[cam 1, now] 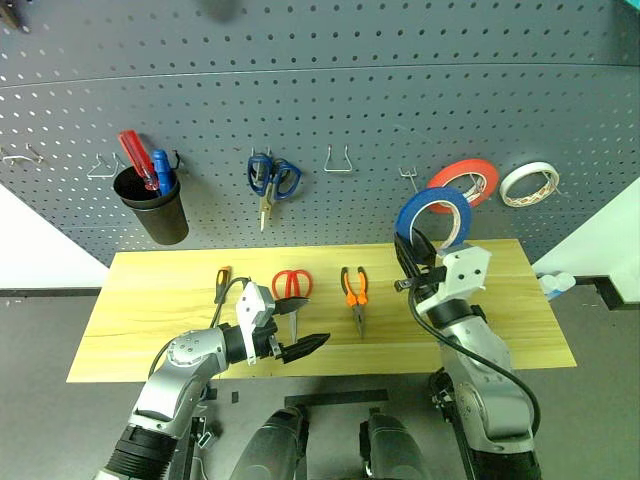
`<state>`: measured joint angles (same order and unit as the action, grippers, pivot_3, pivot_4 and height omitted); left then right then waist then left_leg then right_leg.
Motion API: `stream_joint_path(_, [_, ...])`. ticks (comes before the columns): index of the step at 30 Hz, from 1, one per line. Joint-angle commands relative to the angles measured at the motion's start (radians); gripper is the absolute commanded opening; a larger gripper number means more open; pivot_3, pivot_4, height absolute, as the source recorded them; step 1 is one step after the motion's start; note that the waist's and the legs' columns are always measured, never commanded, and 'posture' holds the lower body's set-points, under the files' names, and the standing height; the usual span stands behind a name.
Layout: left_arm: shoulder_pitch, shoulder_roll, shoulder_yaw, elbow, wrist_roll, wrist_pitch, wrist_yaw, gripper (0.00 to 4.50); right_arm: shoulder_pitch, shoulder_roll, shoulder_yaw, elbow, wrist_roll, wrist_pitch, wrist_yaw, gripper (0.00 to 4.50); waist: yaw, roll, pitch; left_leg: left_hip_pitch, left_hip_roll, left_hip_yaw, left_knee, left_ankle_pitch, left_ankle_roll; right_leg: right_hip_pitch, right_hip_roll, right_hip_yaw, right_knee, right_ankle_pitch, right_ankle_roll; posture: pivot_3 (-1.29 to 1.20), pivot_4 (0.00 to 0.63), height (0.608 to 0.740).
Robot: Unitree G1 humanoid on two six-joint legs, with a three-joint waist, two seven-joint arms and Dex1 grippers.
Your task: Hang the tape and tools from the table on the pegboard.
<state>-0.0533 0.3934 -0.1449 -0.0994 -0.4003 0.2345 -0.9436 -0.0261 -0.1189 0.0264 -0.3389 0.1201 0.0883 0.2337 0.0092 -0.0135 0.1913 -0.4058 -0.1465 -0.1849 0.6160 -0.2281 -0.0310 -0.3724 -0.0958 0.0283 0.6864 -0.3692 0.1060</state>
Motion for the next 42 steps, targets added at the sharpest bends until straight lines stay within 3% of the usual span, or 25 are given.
stream_joint_path(1, [0.007,0.002,0.001,-0.033,0.000,-0.011,0.003,4.50,-0.038,-0.009,-0.003,0.021,-0.001,-0.050,0.014,0.69,0.000,0.000,0.000,0.000,0.000,0.000,0.000,0.000,0.000,0.000,0.000,0.000,0.000,0.000,0.000,0.06,0.149,0.740])
stream_joint_path(22, [0.036,0.011,0.013,-0.088,-0.015,0.005,0.024,4.50,-0.197,-0.043,-0.035,0.304,-0.001,-0.186,0.049,0.69,0.001,0.000,0.000,0.000,0.000,0.000,0.000,0.001,-0.001,0.001,0.000,0.000,0.002,0.000,-0.001,0.09,0.168,0.740])
stream_joint_path(32, [-0.017,-0.084,0.112,-0.116,-0.047,-0.156,0.084,4.50,-0.280,-0.051,-0.047,0.437,-0.006,-0.251,0.052,0.69,0.001,0.000,0.000,0.000,0.000,0.000,0.001,0.001,-0.001,0.001,0.000,0.000,0.002,0.001,-0.001,0.11,0.165,0.740])
stream_joint_path(42, [0.006,-0.092,0.099,-0.131,-0.037,-0.217,0.092,4.50,-0.327,-0.075,-0.065,0.531,-0.004,-0.294,0.062,0.69,0.003,0.000,0.000,0.000,0.000,0.001,0.001,0.001,-0.001,0.001,0.000,0.000,0.003,0.001,-0.001,0.11,0.167,0.740])
